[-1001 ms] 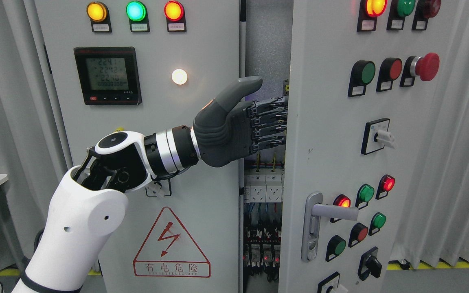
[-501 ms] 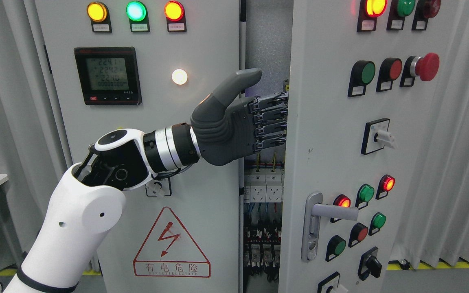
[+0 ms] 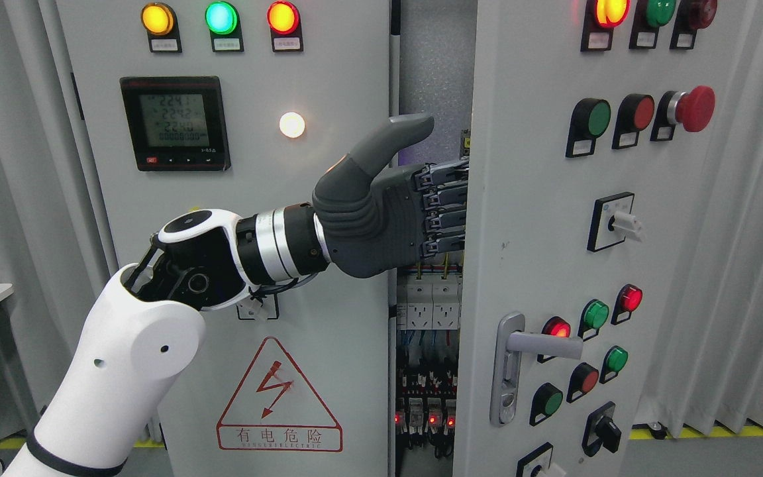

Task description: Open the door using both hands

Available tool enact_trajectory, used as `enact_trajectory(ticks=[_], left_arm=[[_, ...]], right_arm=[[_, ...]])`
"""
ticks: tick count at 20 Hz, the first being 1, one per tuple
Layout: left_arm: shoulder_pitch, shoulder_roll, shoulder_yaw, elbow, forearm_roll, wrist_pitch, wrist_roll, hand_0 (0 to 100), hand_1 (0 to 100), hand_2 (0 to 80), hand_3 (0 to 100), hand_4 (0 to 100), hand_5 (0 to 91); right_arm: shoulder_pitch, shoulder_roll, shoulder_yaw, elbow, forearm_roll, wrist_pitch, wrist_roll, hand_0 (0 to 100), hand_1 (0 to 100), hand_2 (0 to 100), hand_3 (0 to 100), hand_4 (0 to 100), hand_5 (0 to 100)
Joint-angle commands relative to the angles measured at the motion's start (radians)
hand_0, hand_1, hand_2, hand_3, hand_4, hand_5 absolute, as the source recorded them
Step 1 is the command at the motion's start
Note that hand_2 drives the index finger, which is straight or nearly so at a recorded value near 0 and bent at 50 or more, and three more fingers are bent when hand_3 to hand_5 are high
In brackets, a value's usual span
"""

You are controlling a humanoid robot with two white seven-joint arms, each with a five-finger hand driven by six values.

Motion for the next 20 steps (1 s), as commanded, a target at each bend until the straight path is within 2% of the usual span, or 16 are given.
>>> enact_trajectory(ticks=[1,6,17,20], left_arm=[[0.000,-0.029,-0.008,-0.007,-0.008,0.006,0.002,29,0,2.7,3,4,0.0],[-0.058,-0.026,-0.104,0.041,0.017,-0.046,0.004,29,0,2.7,3,4,0.0],[-0.239,-0.067,-0.414,0.176,0.202,-0.222,0.019,29,0,2.7,3,4,0.0],[-0.266,-0.092,-0.494,0.209,0.222,-0.274,0.021,29,0,2.7,3,4,0.0]], right_arm=[[0.000,0.000,0.000,0.000,0.000,0.000,0.001,22,0,0,0,0,0],[0.000,0.000,0.000,0.000,0.000,0.000,0.001,22,0,0,0,0,0],[0.000,0.000,0.000,0.000,0.000,0.000,0.001,22,0,0,0,0,0],[0.000,0.000,0.000,0.000,0.000,0.000,0.001,22,0,0,0,0,0]])
